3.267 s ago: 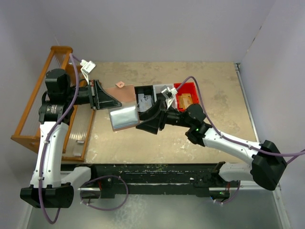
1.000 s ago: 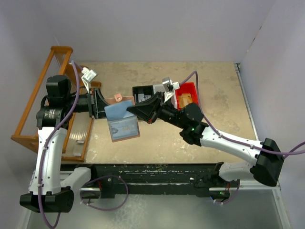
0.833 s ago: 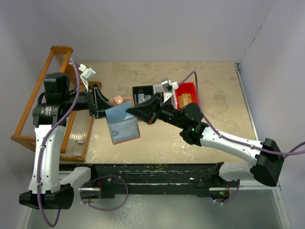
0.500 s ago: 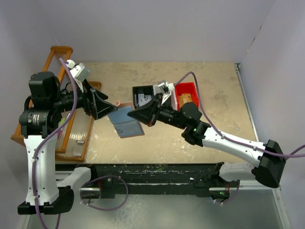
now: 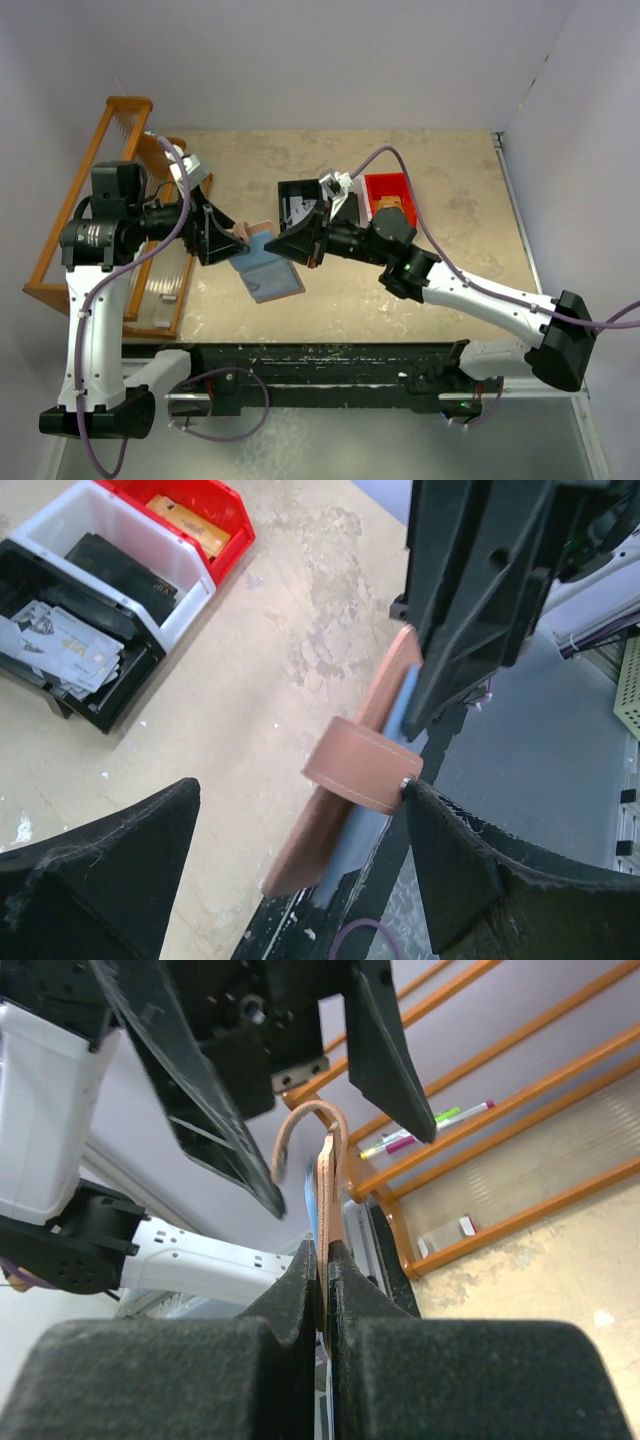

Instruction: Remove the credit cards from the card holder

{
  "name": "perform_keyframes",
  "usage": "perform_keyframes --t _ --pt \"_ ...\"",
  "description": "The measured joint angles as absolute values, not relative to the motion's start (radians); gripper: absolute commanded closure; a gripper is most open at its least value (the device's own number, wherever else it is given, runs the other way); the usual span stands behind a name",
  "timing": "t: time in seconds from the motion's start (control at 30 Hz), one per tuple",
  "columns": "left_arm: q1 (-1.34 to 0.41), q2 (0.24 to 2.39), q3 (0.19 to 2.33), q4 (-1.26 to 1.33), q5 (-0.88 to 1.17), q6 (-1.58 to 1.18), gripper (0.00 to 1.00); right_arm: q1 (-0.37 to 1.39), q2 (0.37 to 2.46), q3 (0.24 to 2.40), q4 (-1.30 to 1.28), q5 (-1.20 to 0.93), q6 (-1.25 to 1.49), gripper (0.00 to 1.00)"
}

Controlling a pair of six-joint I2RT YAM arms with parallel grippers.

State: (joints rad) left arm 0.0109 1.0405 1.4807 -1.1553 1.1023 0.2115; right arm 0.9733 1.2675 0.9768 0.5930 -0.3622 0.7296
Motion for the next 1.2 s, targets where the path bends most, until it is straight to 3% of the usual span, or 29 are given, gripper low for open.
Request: perform_keyframes --t 0.13,0.3,0.4,0.57,0.6,0.63,0.67,0.7,0.77,0.87,1.2 --pt "0.011 1.037 1.466 -1.190 1.097 0.274 0.17 0.958 1.273 1.005 0.595 -0.403 0.738 1.00" --pt "0.011 1.020 1.456 -1.226 1.128 0.331 0.35 0.923 1.293 1.016 0.615 -0.447 0.776 1.00" --pt "0.011 1.017 1.425 -1.233 1.169 0.334 0.52 0.909 1.339 1.045 0.635 -0.477 0.806 1.00" --pt "0.011 1.034 1.385 -1.243 1.215 0.323 0.92 0.904 1.395 1.069 0.649 -0.521 0.852 1.00" --pt "0.011 1.035 1.382 -1.237 1.218 0.318 0.97 0.904 1.398 1.069 0.650 -0.524 0.858 0.90" --pt "0.011 1.035 1.382 -1.234 1.221 0.305 1.00 0.903 1.400 1.069 0.653 -0.526 0.863 0.74" --pt "0.011 1.034 1.382 -1.231 1.225 0.294 1.00 0.903 1.401 1.069 0.655 -0.528 0.871 0.56" --pt "0.011 1.034 1.382 -1.222 1.231 0.278 1.00 0.902 1.400 1.069 0.660 -0.533 0.879 0.45" --pt "0.011 1.033 1.382 -1.200 1.243 0.244 1.00 0.900 1.399 1.068 0.679 -0.547 0.894 0.35" --pt "0.011 1.033 1.378 -1.136 1.270 0.147 1.00 0.896 1.378 1.020 0.740 -0.585 0.910 0.31" --pt "0.011 1.044 1.343 -0.889 1.391 -0.231 1.00 0.896 1.227 0.771 0.844 -0.665 0.931 0.35"
